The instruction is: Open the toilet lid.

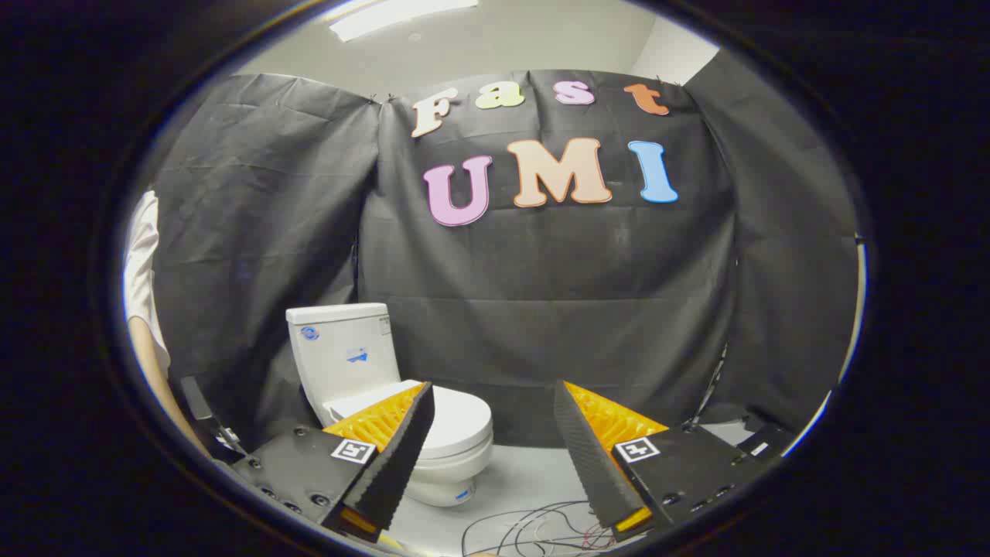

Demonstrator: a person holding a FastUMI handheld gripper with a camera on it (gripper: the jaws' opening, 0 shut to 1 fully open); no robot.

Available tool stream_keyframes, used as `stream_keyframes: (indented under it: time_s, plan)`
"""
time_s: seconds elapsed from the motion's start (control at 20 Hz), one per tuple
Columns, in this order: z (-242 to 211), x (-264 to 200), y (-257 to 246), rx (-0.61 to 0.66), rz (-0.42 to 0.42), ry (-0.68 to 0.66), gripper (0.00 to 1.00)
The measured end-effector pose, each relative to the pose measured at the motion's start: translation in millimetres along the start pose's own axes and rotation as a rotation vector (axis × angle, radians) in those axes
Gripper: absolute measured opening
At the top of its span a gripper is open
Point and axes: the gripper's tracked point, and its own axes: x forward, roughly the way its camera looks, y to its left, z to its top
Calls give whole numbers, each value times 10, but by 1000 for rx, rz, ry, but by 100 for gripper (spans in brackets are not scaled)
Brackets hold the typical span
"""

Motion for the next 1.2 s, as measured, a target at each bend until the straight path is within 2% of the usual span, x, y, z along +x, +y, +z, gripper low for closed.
stream_keyframes:
  time_s: [1.2]
  plan:
    - [10, -4, -15, 0, -1, -1, 94]
